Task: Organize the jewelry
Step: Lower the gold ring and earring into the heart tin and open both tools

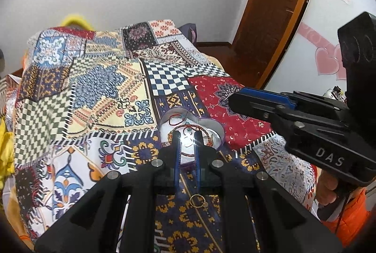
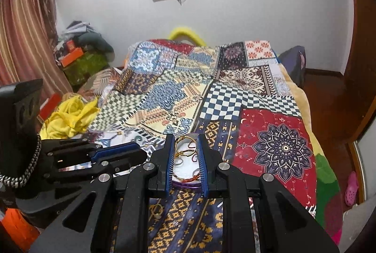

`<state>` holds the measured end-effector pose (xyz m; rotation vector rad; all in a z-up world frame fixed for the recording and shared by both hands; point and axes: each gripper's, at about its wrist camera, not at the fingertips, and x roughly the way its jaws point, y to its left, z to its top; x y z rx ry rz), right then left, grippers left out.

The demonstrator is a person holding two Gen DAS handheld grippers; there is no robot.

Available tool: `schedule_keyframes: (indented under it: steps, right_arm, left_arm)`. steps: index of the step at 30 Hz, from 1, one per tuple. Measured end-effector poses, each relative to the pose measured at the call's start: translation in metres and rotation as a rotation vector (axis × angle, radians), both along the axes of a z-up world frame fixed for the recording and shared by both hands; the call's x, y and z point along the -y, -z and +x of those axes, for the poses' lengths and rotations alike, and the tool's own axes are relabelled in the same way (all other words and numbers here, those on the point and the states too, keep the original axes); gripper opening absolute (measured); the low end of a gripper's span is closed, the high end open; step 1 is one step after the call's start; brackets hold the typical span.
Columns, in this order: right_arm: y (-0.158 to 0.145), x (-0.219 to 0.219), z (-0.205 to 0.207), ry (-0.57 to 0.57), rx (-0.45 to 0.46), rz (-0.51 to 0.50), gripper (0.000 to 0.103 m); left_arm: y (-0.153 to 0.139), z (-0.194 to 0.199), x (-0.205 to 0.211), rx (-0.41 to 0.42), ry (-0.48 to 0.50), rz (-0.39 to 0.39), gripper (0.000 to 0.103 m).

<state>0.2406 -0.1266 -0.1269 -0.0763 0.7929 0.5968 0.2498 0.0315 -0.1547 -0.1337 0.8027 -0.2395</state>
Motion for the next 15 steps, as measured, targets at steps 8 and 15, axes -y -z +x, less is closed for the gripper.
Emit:
schedule_keyframes:
  steps: [8, 15]
  right_arm:
    - [0.020, -0.005, 0.020, -0.035, -0.087, -0.024, 0.017]
    - [0.033, -0.008, 0.028, -0.048, -0.134, -0.064, 0.018]
  left_arm:
    - [0.027, 0.016, 0.010, -0.057, 0.028, 0.043, 0.009]
    - [0.036, 0.022, 0.012, -0.085, 0.036, 0.037, 0.009]
